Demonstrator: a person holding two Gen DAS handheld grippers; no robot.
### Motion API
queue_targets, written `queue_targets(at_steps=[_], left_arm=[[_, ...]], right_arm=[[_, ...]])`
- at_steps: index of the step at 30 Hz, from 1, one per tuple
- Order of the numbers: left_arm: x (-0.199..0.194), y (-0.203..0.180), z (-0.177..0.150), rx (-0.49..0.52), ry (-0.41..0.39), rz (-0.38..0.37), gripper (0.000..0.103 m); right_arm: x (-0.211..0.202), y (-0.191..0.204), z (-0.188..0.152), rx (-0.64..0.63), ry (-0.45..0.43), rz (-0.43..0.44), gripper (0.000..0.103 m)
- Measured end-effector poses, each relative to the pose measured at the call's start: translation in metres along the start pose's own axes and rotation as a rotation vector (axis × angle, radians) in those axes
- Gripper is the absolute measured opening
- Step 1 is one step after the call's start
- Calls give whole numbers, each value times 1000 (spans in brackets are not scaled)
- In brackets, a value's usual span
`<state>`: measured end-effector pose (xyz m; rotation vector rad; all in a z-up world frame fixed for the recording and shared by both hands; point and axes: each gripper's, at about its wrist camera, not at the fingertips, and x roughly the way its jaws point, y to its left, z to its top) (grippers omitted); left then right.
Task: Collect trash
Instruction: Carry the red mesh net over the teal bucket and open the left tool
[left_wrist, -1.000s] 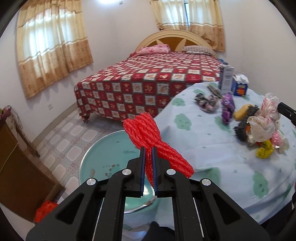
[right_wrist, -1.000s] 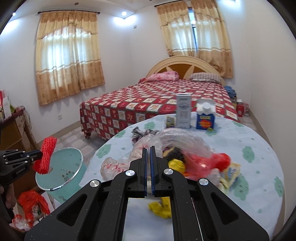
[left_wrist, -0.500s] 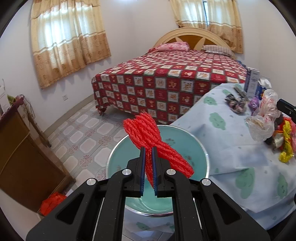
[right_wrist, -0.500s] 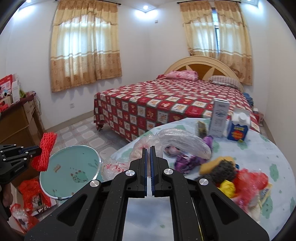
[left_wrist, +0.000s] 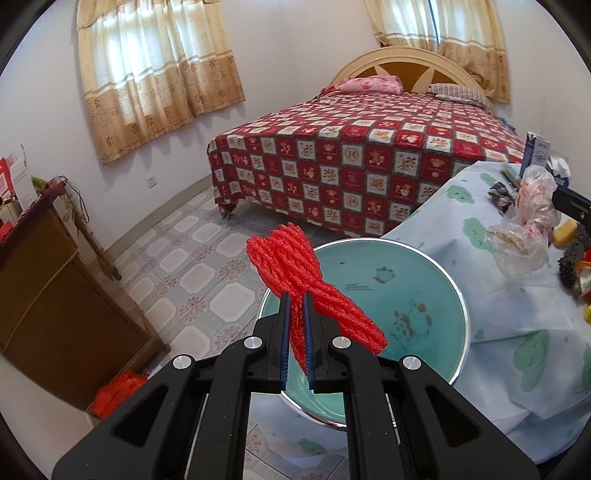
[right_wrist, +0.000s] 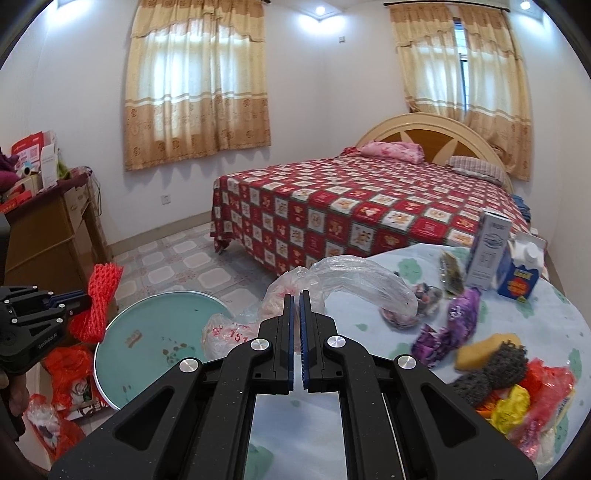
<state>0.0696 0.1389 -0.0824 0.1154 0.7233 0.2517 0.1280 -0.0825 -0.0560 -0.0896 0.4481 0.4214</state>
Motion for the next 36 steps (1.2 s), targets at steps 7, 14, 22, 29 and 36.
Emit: queue_targets(at_steps=[7, 14, 22, 29, 36], left_arm=[[5, 10, -1, -16, 9, 23, 7], [10, 18, -3, -30, 19, 35, 7], [10, 22, -2, -37, 17, 30, 7], [10, 23, -1, -43, 18, 27, 7], [9, 19, 0, -36, 20, 11, 7]], right_arm=[[13, 19, 5, -30, 7, 25, 4], [25, 31, 5, -53, 20, 47, 4], [30, 42, 4, -71, 30, 59, 4], [32, 48, 4, -76, 33, 68, 4], [34, 52, 2, -81, 41, 81, 4]])
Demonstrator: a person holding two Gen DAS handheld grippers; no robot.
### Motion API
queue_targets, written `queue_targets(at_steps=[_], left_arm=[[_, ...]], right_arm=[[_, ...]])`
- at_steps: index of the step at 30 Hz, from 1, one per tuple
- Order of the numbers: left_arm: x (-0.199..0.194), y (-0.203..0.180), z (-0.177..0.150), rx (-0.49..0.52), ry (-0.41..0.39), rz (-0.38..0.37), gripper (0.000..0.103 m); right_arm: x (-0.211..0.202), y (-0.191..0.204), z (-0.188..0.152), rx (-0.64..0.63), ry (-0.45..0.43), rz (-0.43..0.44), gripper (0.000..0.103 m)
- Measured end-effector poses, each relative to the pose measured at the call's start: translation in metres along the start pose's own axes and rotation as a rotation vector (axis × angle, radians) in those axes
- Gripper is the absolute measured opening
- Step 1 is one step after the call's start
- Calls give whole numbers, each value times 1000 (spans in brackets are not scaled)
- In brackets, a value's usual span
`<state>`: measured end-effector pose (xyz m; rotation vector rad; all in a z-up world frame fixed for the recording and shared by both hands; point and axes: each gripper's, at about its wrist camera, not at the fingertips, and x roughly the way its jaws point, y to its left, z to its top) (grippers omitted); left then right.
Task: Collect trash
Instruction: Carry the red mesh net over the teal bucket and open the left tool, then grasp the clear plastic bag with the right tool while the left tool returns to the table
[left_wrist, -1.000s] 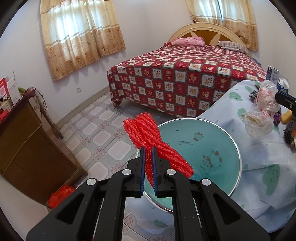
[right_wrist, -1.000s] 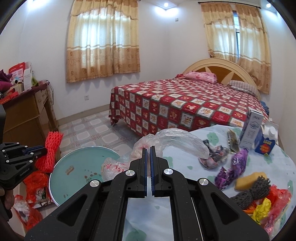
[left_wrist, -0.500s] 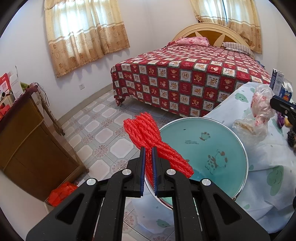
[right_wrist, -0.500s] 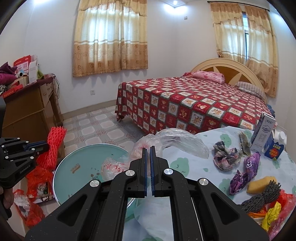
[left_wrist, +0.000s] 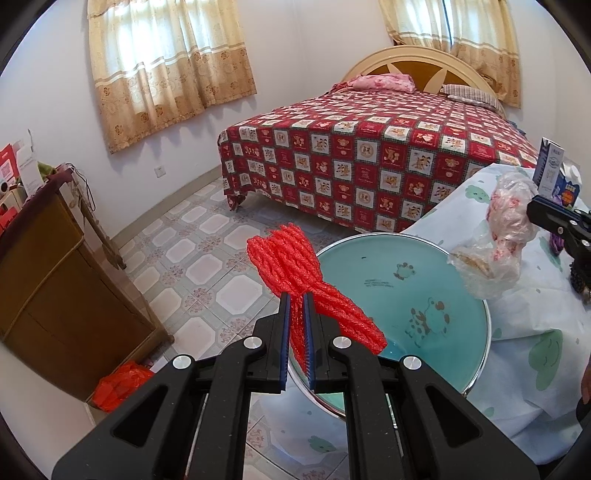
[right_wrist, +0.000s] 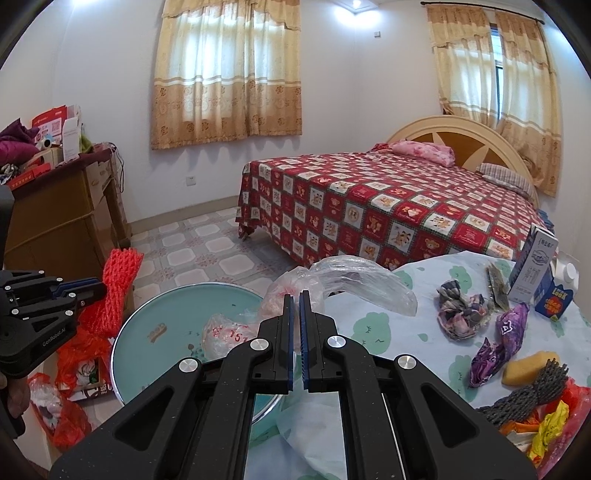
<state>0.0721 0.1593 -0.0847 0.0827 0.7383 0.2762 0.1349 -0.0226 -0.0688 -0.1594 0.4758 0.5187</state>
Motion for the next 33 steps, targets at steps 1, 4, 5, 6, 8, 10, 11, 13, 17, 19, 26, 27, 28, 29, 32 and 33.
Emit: queue_targets(at_steps=[1, 4, 5, 6, 8, 10, 11, 13, 17, 19, 26, 27, 28, 29, 32, 33], left_arm=[[0, -1, -1, 1, -1, -4, 8], [-1, -4, -2, 9, -6, -18, 9], [-1, -6, -2, 12, -6, -21, 10], [-1, -8, -3, 16, -7, -26, 10], [-2, -10, -4, 24, -12, -33, 10], [-4, -14, -4, 34, -18, -42, 15], [-4, -15, -4, 38, -19, -44, 28], [-7, -17, -5, 40, -34, -35, 47], [-8, -19, -4, 46, -38, -44, 48], [-8, -20, -5, 51, -39, -39, 54], [-3, -34, -16, 62, -14, -53, 64], [-3, -38, -19, 69, -11, -57, 64], [-3, -43, -22, 79, -7, -64, 64], [-3, -48, -25, 87, -3, -72, 64], [-2, -65, -35, 116, 14, -103, 64], [-2, -71, -39, 128, 18, -108, 64]], right_arm=[[1, 1, 0, -1, 2, 6, 4], [3, 4, -2, -3, 5, 23, 5], [5, 6, -3, -5, 6, 30, 6], [6, 7, -4, -6, 8, 34, 6], [7, 9, -6, -7, 10, 43, 7], [8, 11, -7, -7, 10, 48, 20], [8, 11, -7, -4, 11, 50, 24], [9, 10, -8, 3, 14, 51, 35], [8, 8, -8, 5, 18, 45, 39], [6, 6, -9, 11, 20, 41, 42], [-24, -19, -18, 40, 23, -38, 44], [-30, -25, -20, 47, 21, -50, 44], [-41, -36, -25, 60, 18, -81, 44], [-49, -43, -28, 69, 18, -96, 44], [-82, -74, -46, 105, 15, -180, 44], [-95, -87, -53, 126, 15, -208, 44]])
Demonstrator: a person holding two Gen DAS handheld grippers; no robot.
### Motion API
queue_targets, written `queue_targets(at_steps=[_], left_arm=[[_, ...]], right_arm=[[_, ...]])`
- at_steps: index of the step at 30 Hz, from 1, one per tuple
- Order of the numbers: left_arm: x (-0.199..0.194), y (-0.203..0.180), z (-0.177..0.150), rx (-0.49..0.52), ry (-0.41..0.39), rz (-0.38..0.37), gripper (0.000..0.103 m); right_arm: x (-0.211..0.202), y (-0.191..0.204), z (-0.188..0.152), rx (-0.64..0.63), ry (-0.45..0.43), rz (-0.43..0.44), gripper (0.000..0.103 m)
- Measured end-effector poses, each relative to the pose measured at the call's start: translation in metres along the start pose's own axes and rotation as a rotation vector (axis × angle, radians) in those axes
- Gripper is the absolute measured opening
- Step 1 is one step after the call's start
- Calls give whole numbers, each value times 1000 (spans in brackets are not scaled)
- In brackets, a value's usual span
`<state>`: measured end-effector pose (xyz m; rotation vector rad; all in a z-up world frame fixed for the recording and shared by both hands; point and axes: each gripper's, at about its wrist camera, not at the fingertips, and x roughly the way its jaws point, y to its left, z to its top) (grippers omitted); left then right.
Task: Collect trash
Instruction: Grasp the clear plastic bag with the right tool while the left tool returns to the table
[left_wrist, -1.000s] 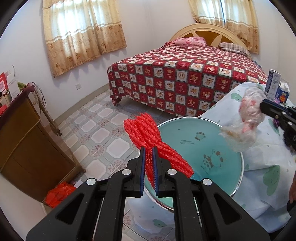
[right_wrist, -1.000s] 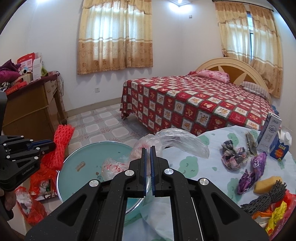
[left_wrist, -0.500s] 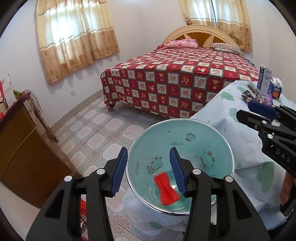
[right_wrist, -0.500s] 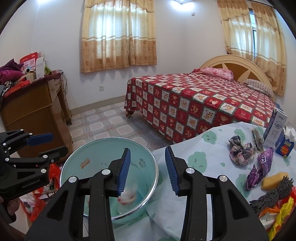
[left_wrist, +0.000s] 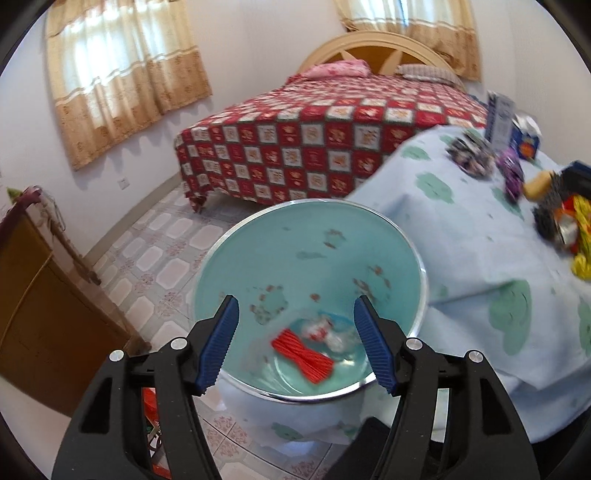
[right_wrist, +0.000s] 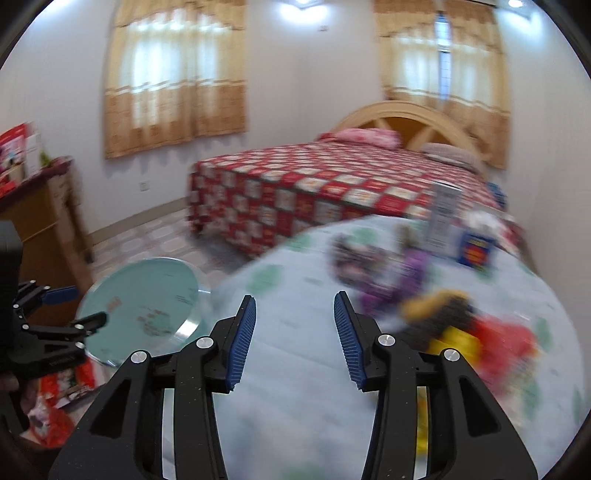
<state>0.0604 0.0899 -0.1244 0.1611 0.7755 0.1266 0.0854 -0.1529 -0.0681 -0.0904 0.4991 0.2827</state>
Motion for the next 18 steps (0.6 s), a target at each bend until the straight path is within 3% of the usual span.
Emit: queue_targets(at_steps=[8, 13, 18], left_arm=[[-2, -36, -11, 67, 20, -44, 64], [-7, -55, -11, 103, 19, -62, 64], [-12, -68, -9, 123, 12, -80, 64]], right_arm=[[-55, -120, -54, 231, 35, -239, 44], [-46, -145, -71, 271, 91, -244, 44], [-26, -162, -81, 347, 161, -194, 40]])
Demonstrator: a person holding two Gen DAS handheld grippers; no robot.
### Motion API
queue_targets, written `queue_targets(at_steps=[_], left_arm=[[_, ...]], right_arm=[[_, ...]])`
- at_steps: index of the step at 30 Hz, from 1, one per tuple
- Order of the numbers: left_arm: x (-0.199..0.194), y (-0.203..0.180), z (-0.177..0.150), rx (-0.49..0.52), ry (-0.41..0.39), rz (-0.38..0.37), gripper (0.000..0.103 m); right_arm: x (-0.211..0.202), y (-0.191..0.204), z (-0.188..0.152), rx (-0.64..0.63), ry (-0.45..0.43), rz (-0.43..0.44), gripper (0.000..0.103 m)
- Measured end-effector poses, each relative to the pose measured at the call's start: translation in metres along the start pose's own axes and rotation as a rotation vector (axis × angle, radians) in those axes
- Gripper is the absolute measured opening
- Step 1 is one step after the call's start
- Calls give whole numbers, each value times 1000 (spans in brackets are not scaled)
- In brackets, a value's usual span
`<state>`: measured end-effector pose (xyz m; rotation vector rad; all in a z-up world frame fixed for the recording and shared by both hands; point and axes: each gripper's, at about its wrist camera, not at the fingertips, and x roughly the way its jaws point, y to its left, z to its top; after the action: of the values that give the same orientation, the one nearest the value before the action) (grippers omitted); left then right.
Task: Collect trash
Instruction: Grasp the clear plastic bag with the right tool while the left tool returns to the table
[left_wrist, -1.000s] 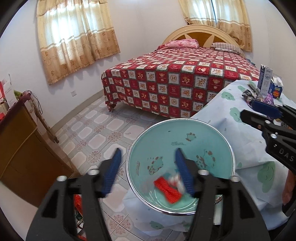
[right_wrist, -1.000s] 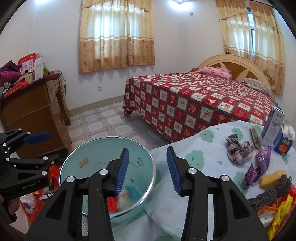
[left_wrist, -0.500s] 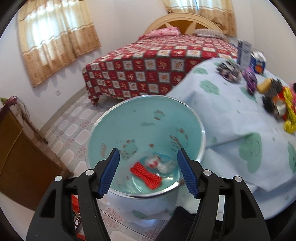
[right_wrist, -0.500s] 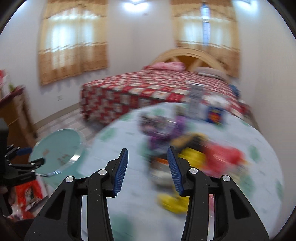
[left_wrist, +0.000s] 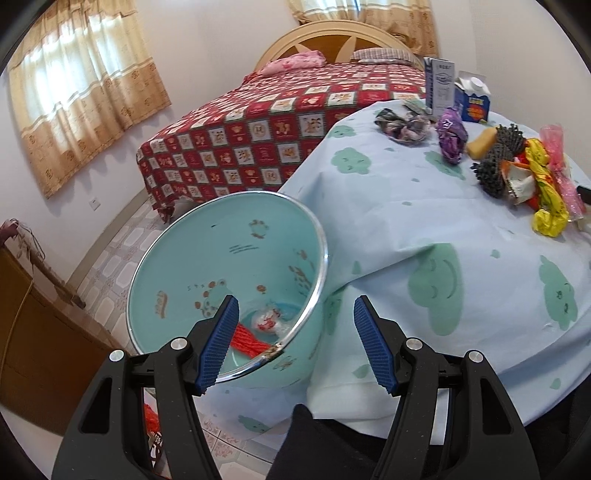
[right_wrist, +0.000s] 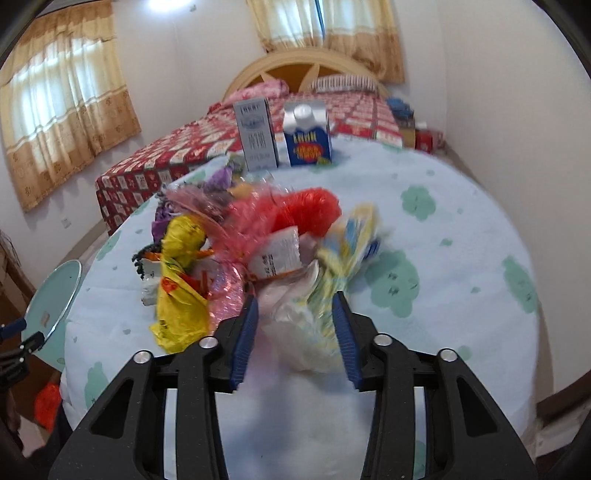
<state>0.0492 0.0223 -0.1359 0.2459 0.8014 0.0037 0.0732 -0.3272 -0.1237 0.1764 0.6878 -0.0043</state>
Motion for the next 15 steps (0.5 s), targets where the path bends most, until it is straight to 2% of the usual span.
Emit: queue_targets(at_steps=[2, 4, 8, 10, 12, 15], left_arm=[[-1, -1, 3, 0, -3, -3, 64], [-2, -4, 5, -1, -6, -10, 64], [-2, -11, 9, 1, -10, -22, 64], [-4, -16, 12, 7, -17, -27, 64], [-4, -21, 13, 11, -16, -35, 64], [-4, -30, 16, 18, -15, -48, 64]], right_arm=[[2, -4, -1, 13, 11, 12, 40], [-1, -5, 0, 7, 10, 11, 34], [-9, -11, 2, 31, -1, 27, 34], [-21, -14, 6, 32, -44, 7, 37], [-19, -16, 8, 30, -36, -5, 38], [-8, -23, 8, 43, -5, -23, 48]])
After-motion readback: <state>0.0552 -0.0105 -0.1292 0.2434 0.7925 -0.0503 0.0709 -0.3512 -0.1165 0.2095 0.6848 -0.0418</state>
